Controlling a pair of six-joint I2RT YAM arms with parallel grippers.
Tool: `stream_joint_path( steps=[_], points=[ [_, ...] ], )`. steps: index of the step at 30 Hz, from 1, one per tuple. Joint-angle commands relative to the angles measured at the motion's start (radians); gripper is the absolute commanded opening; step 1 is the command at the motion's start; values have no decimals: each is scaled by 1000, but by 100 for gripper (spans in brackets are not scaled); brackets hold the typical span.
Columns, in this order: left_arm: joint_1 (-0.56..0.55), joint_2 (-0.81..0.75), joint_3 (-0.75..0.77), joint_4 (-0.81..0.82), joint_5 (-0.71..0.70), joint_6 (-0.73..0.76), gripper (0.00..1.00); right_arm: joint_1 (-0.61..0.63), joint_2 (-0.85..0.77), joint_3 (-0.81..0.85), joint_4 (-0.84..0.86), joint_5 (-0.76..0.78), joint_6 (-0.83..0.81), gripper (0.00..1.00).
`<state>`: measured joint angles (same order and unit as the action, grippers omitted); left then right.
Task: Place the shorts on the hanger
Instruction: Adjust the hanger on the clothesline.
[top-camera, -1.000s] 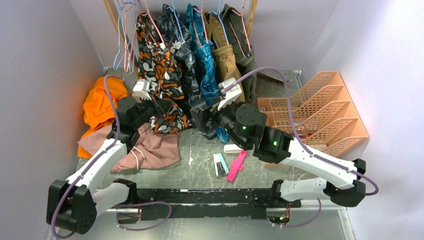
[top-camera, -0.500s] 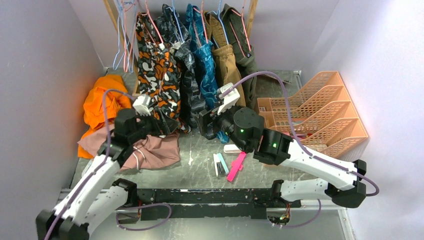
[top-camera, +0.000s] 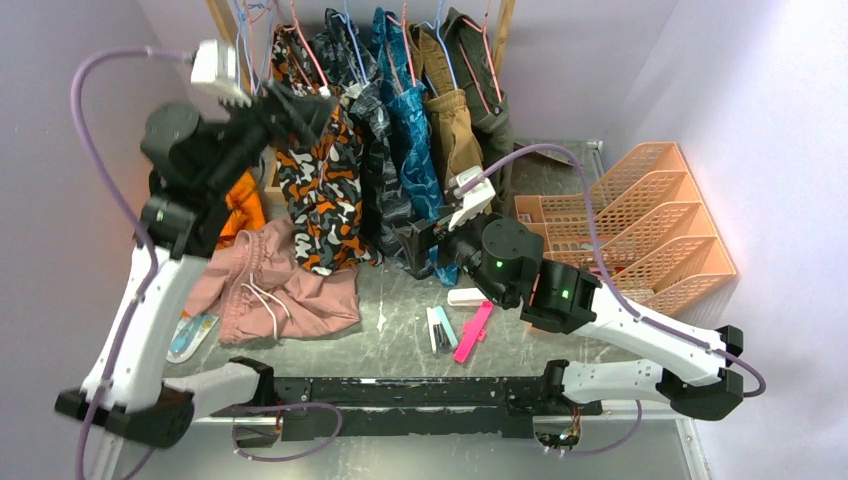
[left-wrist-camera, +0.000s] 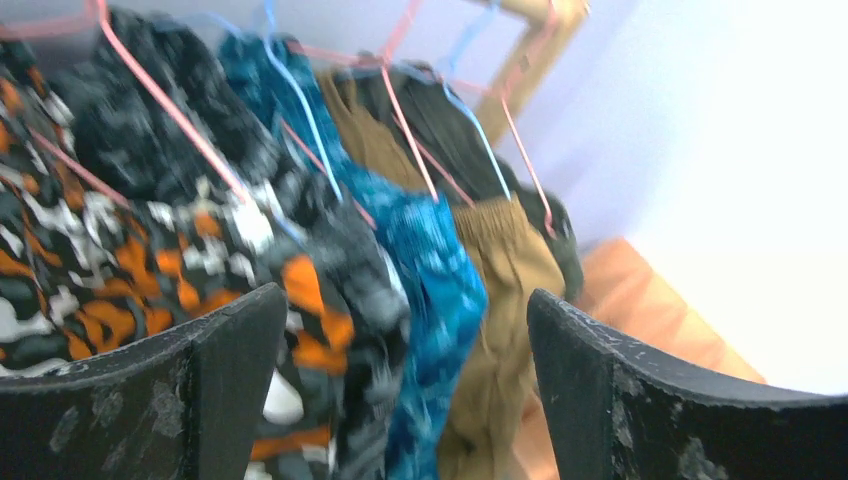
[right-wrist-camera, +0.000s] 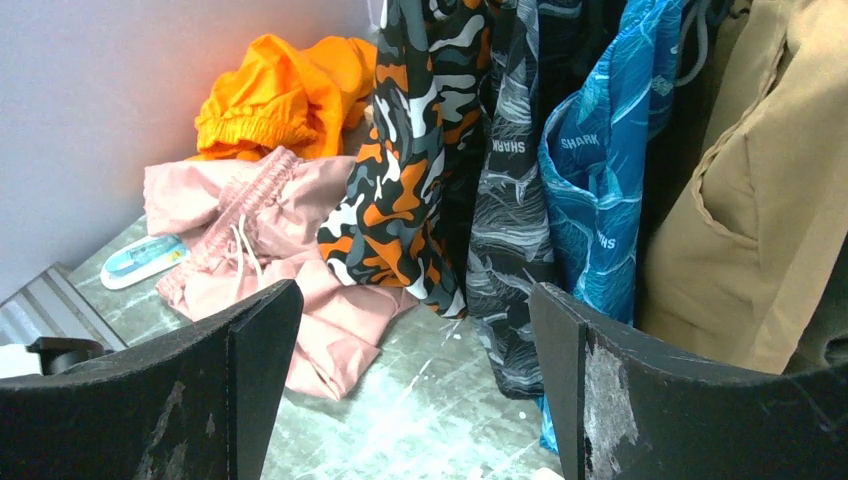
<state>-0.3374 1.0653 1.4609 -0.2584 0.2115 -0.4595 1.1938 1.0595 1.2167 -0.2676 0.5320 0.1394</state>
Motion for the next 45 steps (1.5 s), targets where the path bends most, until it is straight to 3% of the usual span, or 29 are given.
stream_joint_path(
  steps=[1, 10, 22, 33, 39, 43, 45],
  points=[
    [2, 204, 258, -81, -190, -4, 93, -4, -40, -15, -25, 21, 29, 88],
    [31, 411, 410, 11, -221, -44, 89, -3, -72, -23, -60, 17, -2, 88],
    [43, 493, 416, 23, -346, -7, 85, -3, -135, -82, -52, 43, -33, 88],
    [93, 591, 472, 71, -256, 6, 63, -5, -160, -95, -55, 74, -63, 88],
    [101, 592, 429, 175, -204, 44, 63, -5, -161, -101, -55, 89, -76, 89],
    [107, 597, 415, 233, -151, 60, 44, -3, -160, -110, -49, 97, -82, 89],
    [108, 600, 409, 254, -131, 62, 42, -4, -160, -114, -43, 101, -88, 89]
  ],
)
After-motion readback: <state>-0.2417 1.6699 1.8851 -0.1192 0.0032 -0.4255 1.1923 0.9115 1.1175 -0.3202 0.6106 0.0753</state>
